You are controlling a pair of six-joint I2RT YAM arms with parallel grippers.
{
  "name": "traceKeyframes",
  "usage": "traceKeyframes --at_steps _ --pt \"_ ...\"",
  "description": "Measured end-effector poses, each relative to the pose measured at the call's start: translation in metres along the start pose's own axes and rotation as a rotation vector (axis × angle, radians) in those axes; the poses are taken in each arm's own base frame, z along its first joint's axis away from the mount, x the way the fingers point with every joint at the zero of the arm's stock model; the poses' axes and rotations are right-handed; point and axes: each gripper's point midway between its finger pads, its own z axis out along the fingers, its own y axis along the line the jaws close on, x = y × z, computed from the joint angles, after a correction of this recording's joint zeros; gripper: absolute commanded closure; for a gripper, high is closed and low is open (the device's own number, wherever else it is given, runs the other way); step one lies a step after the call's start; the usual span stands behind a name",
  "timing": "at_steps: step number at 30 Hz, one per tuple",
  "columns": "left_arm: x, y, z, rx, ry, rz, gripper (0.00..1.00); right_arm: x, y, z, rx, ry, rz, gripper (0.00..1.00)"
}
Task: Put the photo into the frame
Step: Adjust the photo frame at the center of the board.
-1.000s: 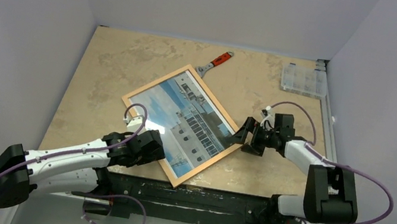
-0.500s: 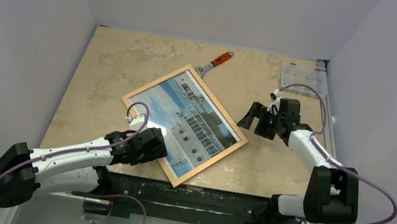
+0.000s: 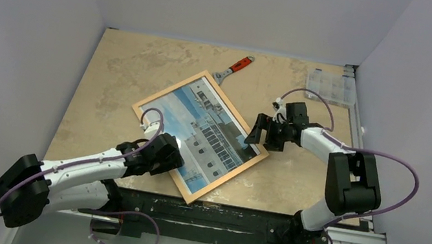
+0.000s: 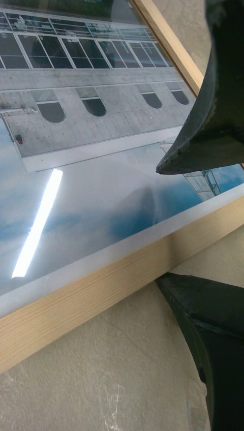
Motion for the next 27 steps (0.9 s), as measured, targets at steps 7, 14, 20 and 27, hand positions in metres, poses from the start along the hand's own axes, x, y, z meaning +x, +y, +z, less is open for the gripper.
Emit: traceKeyframes --at_steps 7,14,20,27 --pt "0.002 0.004 0.005 -0.046 0.024 0.067 0.58 0.026 -0.003 -0.007 0.032 0.01 -0.081 0.38" --pt "0.002 0.008 0.006 -0.09 0.044 0.125 0.61 0.066 -0.015 -0.025 0.07 0.015 -0.078 0.47" --pt "0.0 0.006 0.007 -0.142 0.067 0.188 0.6 0.097 -0.015 -0.037 0.055 0.009 -0.041 0.47" --pt "-0.011 0.002 0.012 -0.244 0.093 0.284 0.59 0.119 -0.008 -0.041 0.04 0.023 -0.026 0.46"
